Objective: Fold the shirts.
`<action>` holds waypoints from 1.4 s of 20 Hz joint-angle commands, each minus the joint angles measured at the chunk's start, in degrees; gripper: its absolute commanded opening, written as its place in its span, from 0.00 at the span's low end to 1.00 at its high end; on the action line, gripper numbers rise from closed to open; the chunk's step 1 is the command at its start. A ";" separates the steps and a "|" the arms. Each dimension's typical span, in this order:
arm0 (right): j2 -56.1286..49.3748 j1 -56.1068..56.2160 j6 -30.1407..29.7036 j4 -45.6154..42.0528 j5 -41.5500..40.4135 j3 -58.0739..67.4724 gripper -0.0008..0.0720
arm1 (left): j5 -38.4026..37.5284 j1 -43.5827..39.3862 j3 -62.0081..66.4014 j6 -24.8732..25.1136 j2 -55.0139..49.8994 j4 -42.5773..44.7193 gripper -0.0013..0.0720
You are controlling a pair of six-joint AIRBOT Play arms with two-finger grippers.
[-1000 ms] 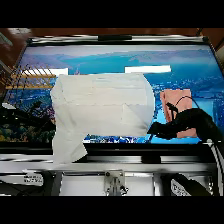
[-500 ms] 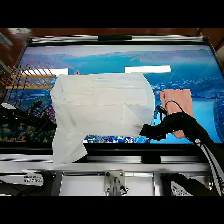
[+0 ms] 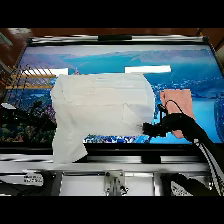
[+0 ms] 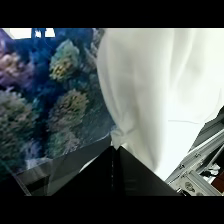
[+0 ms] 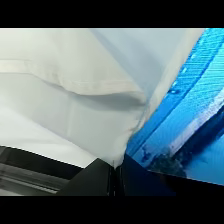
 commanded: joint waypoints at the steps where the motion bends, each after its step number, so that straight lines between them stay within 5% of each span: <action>1: 2.95 0.02 0.22 0.96 -0.55 0.39 0.08 | -0.98 0.02 1.68 1.60 0.76 -2.75 0.05; 8: 19.12 -0.04 -3.50 -1.31 -1.51 22.56 0.08 | -1.97 -0.11 15.63 12.15 19.85 -32.85 0.05; 11: 23.28 -0.04 -3.48 -7.32 2.75 40.26 0.08 | 5.29 -0.04 25.75 14.12 32.06 -44.44 0.05; 17: 24.02 -0.04 -3.41 -14.84 7.02 69.48 0.08 | 37.16 -0.02 47.04 14.08 46.40 -42.73 0.06; 21: 24.02 -0.04 -3.23 -15.41 1.66 76.67 0.08 | 39.45 -0.02 49.83 13.16 50.47 -35.78 0.06; 28: 25.20 -0.04 1.31 -23.04 -14.10 77.20 0.08 | 37.44 -0.04 49.83 -0.85 52.81 -13.51 0.06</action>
